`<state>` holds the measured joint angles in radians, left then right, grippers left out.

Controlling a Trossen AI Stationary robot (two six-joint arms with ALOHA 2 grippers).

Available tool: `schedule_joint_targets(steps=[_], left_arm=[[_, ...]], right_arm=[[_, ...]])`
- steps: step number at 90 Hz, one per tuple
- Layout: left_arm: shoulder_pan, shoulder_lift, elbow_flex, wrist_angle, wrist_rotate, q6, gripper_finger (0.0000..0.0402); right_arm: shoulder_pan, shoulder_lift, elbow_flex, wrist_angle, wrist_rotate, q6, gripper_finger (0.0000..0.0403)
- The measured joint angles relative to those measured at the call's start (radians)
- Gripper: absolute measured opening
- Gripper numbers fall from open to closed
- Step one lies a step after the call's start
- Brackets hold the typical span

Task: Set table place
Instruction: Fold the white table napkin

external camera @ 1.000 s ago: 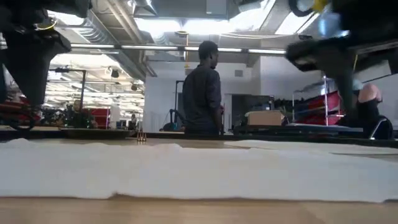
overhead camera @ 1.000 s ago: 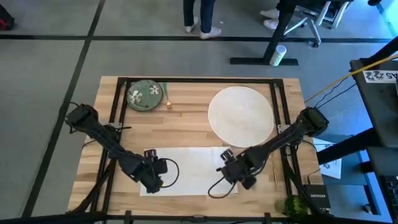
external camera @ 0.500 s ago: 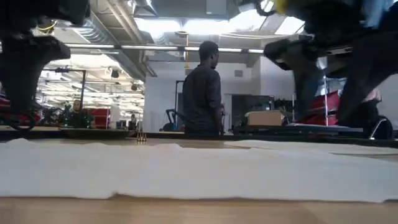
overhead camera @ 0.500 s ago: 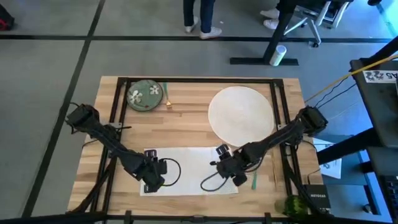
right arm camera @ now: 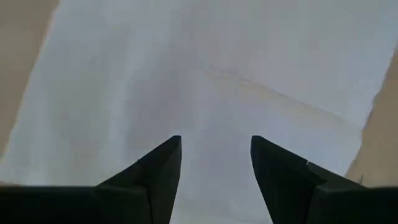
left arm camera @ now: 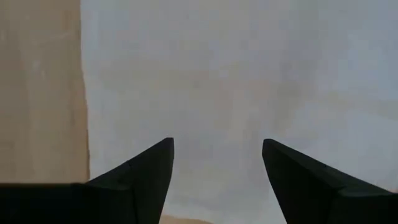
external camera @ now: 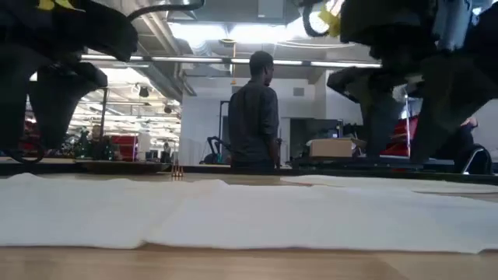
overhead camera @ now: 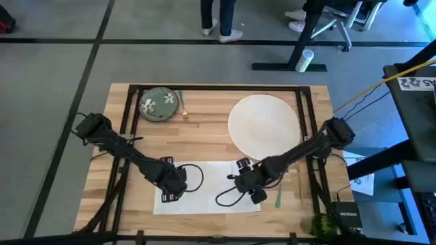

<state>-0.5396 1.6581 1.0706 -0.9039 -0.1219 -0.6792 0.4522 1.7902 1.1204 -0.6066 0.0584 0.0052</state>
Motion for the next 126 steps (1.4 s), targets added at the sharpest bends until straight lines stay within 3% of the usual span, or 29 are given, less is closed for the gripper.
schedule_joint_targets(steps=[64, 126], left_arm=[[-0.020, 0.046, 0.000, 0.041, -0.017, -0.072, 0.0233], [-0.035, 0.125, 0.000, 0.033, 0.017, 0.006, 0.0233]], right_arm=[[0.000, 0.040, 0.000, -0.011, -0.053, 0.041, 0.0179], [-0.001, 0.078, 0.000, -0.015, -0.052, 0.044, 0.0179]])
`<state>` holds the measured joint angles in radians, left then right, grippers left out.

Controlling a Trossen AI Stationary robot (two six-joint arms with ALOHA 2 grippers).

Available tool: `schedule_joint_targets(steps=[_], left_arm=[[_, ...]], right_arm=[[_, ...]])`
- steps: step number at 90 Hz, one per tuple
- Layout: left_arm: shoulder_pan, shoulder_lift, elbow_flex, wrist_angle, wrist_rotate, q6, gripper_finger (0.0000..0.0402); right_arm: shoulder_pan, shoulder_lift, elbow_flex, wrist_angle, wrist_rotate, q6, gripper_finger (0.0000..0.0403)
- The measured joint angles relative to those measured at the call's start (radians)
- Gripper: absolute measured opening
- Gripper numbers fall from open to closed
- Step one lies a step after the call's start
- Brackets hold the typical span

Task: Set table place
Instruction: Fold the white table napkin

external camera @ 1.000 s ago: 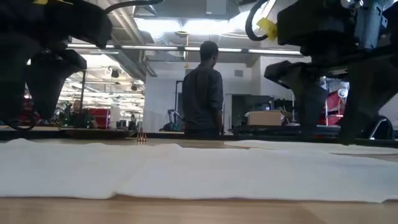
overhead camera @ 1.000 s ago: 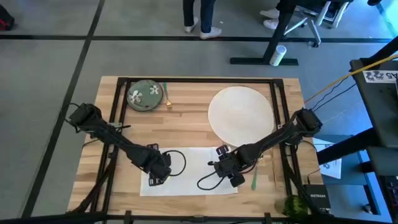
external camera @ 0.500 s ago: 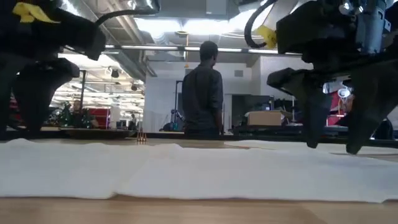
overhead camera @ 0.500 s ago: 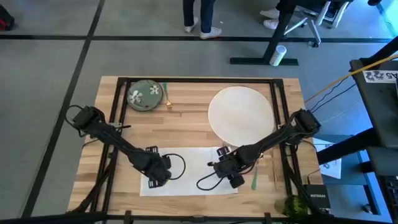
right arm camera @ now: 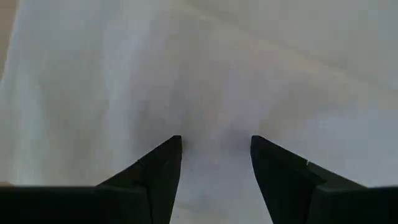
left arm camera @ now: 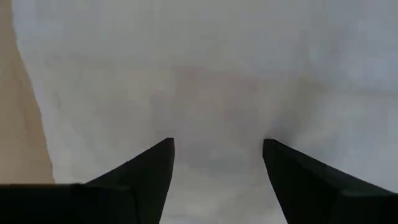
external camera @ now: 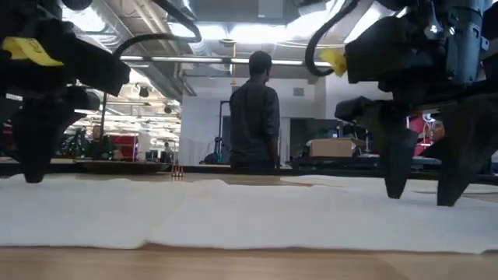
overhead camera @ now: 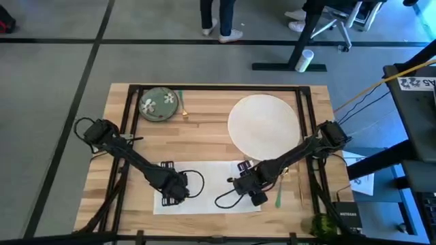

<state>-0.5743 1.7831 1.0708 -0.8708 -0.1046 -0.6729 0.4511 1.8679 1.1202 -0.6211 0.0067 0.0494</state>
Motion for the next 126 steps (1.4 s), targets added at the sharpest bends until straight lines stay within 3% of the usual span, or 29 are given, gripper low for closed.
schedule_joint_targets(steps=[126], left_arm=[[-0.001, 0.028, 0.001, 0.024, -0.006, 0.000, 0.0233]], right_arm=[[-0.003, -0.047, 0.001, -0.019, 0.011, 0.143, 0.0179]])
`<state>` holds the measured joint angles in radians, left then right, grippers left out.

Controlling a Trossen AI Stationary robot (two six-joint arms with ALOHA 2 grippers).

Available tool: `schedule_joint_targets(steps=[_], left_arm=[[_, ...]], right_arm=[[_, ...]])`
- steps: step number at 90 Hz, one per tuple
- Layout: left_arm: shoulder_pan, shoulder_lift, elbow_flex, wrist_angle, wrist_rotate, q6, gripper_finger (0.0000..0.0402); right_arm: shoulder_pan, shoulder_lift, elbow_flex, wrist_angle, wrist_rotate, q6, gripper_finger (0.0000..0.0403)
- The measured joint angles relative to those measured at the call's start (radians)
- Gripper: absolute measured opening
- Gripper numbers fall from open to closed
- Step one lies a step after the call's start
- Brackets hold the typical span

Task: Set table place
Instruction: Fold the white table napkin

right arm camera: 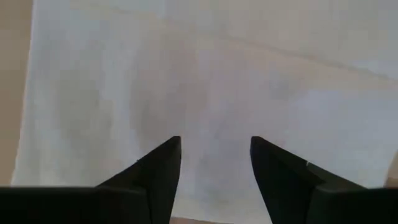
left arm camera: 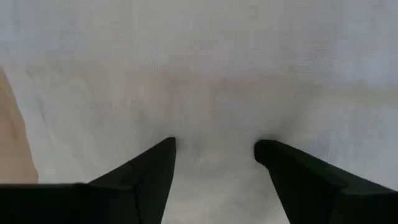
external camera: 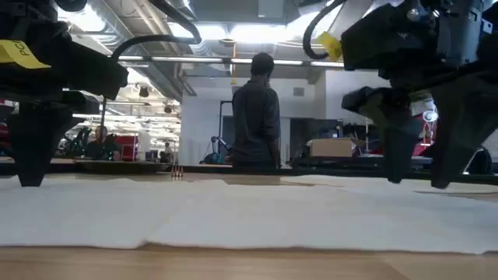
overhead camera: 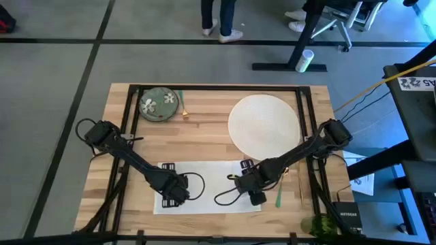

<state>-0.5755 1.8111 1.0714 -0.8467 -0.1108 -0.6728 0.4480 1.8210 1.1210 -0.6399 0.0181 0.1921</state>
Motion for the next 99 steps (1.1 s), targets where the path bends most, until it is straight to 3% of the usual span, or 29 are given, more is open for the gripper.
schedule_joint_targets(steps=[99], left_arm=[[0.000, 0.001, -0.001, 0.002, -0.001, 0.001, 0.0233]], right_arm=[[-0.030, 0.007, -0.059, 0.097, -0.011, 0.047, 0.0179]])
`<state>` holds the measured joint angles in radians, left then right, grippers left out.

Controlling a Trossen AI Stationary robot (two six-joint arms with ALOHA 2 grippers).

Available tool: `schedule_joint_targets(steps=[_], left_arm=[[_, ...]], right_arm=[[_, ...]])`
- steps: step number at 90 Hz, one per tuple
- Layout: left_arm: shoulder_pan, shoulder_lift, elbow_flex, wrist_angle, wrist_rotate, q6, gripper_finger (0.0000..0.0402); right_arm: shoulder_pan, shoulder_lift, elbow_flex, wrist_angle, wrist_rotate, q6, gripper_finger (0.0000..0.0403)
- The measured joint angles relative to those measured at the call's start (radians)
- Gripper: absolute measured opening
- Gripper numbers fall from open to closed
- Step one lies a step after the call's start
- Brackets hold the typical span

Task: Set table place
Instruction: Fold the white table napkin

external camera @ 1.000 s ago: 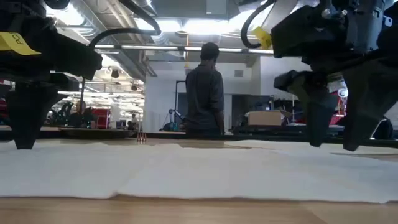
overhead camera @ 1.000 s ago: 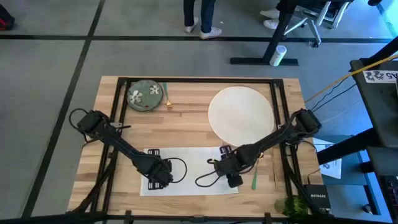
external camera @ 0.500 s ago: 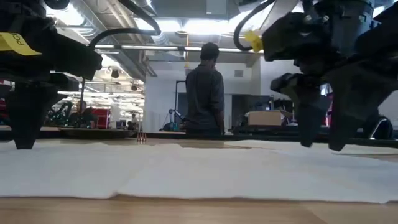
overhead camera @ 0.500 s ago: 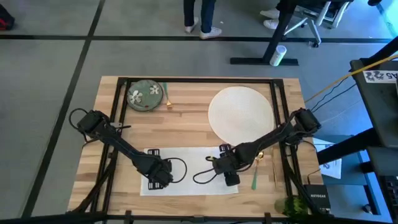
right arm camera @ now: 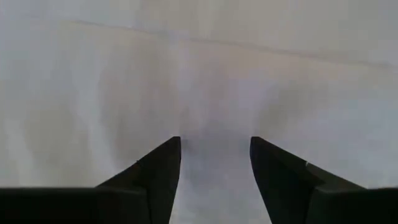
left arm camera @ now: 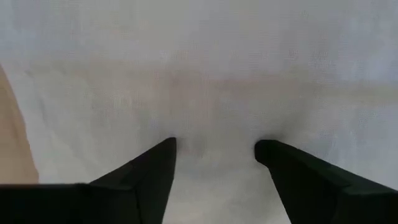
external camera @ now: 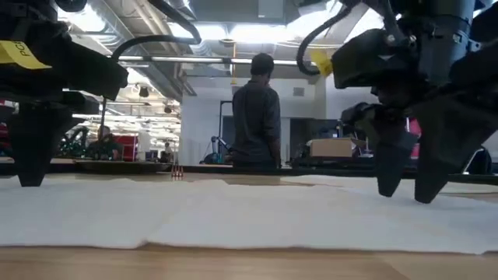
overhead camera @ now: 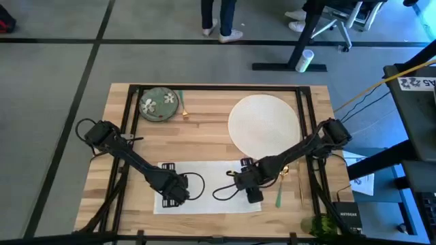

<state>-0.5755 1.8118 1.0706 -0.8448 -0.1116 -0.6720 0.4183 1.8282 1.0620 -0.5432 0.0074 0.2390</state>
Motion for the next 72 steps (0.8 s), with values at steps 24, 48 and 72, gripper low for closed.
schedule_joint_targets(steps=[24, 48, 72], left_arm=[[0.000, 0.000, 0.000, 0.009, 0.000, 0.003, 0.0233], [0.000, 0.010, 0.000, 0.021, -0.028, 0.019, 0.0197], [0.001, 0.012, 0.001, 0.009, -0.025, 0.051, 0.0015]], right_arm=[[-0.005, -0.001, -0.029, 0.038, 0.001, 0.000, 0.0179], [-0.008, -0.005, -0.055, 0.077, 0.001, 0.003, 0.0162], [-0.006, -0.002, -0.056, 0.078, 0.009, -0.022, 0.0033]])
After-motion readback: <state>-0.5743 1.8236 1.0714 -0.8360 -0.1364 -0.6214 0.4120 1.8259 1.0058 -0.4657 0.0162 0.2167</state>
